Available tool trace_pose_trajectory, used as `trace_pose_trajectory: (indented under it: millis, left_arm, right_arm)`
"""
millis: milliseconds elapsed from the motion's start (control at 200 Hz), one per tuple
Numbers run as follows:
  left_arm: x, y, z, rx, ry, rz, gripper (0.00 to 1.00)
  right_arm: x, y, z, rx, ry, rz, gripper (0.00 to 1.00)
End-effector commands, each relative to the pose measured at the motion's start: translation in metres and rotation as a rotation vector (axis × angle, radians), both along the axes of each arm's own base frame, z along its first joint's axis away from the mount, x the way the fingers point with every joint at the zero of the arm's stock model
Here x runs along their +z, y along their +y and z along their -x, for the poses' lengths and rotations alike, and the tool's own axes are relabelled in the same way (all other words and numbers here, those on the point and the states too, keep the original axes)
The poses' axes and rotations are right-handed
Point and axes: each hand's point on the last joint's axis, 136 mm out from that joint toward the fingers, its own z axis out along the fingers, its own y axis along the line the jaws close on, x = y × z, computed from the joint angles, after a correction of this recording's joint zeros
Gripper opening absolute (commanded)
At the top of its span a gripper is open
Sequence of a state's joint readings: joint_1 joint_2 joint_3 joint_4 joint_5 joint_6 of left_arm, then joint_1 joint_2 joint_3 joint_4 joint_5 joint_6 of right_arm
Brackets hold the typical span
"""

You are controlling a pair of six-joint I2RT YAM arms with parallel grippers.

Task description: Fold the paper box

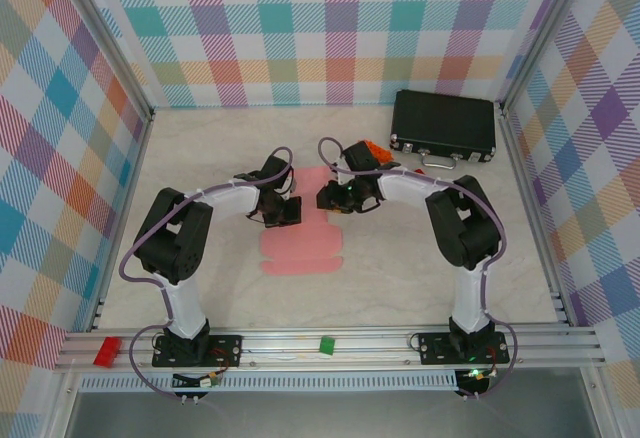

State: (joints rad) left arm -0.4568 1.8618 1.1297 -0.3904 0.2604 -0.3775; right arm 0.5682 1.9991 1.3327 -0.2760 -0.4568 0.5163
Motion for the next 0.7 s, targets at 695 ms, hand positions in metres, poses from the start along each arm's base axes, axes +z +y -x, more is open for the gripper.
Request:
trace_pose_trajectory:
  millis: [695]
  left_arm:
    - [0.016, 0.011, -0.007, -0.053, -0.042, -0.102, 0.00]
  right_arm:
    - [0.031, -0.027, -0.025, -0.059, -0.129, 0.101, 0.35]
